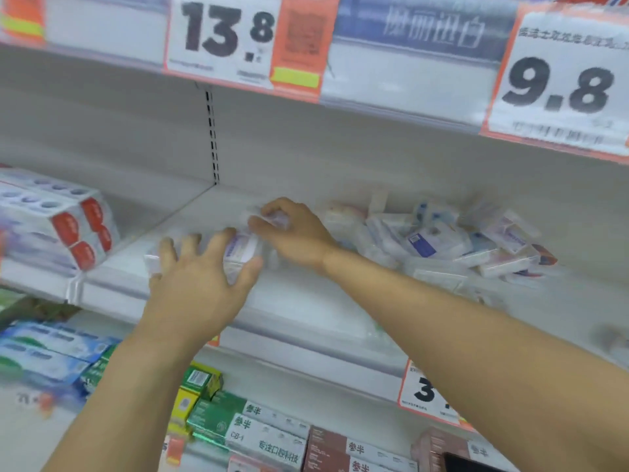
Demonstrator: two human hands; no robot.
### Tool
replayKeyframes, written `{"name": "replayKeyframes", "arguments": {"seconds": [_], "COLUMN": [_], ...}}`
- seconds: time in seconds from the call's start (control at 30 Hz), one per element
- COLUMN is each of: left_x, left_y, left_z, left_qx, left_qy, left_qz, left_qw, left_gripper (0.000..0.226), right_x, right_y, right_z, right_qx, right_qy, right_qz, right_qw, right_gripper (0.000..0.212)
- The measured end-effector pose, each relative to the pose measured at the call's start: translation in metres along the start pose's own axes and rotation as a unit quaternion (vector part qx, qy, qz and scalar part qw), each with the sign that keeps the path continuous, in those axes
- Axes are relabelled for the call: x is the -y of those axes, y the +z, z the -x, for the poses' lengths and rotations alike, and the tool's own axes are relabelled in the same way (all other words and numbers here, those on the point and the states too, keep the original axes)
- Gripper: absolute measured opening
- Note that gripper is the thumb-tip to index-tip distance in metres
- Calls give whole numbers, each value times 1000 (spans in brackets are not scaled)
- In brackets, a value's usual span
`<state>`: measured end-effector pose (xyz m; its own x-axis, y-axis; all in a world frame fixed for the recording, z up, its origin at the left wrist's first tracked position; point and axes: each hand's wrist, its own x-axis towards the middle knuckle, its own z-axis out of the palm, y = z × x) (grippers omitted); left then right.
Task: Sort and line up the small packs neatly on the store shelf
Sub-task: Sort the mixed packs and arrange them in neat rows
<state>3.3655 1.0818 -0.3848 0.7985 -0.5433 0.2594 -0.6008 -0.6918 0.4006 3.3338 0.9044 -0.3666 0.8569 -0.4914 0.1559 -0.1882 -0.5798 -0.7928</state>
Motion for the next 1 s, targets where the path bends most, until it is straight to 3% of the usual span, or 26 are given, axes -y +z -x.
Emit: {"name": "replayKeyframes", "arguments": {"seconds": [0.17, 0.33, 0.37, 0.43, 0.5, 0.57, 0.6, 0.7, 0.77, 0.9, 1.0], "left_x": [1, -3, -5, -11, -22, -39, -50, -82, -99, -124, -137], "left_y": [-6, -7, -7, -9, -11, -13, -13, -3, 9, 27, 31], "left_z": [5, 7, 8, 9, 10, 12, 13, 18, 21, 22, 19], "left_qx": [-7, 23, 24, -6, -75, -126, -122, -53, -19, 20, -4], "left_qy": [6, -9, -14, -8, 32, 81, 95, 140, 170, 193, 174], "left_qz": [42, 31, 20, 15, 61, 139, 175, 206, 204, 216, 241], "left_qw": [999, 999, 999, 1000, 995, 979, 972, 967, 964, 957, 955], "left_gripper": [77, 70, 69, 68, 64, 50, 43, 33, 32, 37, 57], "right_x": [11, 25, 21, 9, -8, -20, -22, -39, -60, -69, -56], "right_y": [-10, -17, -19, -33, -62, -103, -123, -156, -159, -167, -176], "right_z": [1, 10, 11, 15, 21, 32, 40, 60, 65, 73, 91], "right_qx": [65, 175, 165, 58, -80, -146, -123, 91, 115, 13, -18], "right_qy": [16, 61, 38, -46, -141, -180, -158, 3, 10, -36, -71], "right_qz": [-83, -122, -94, 12, 112, 205, 233, 286, 302, 220, 43], "right_qw": [994, 975, 981, 997, 980, 951, 951, 954, 946, 975, 996], "right_gripper": [26, 39, 40, 39, 33, 35, 43, 68, 60, 43, 37]}}
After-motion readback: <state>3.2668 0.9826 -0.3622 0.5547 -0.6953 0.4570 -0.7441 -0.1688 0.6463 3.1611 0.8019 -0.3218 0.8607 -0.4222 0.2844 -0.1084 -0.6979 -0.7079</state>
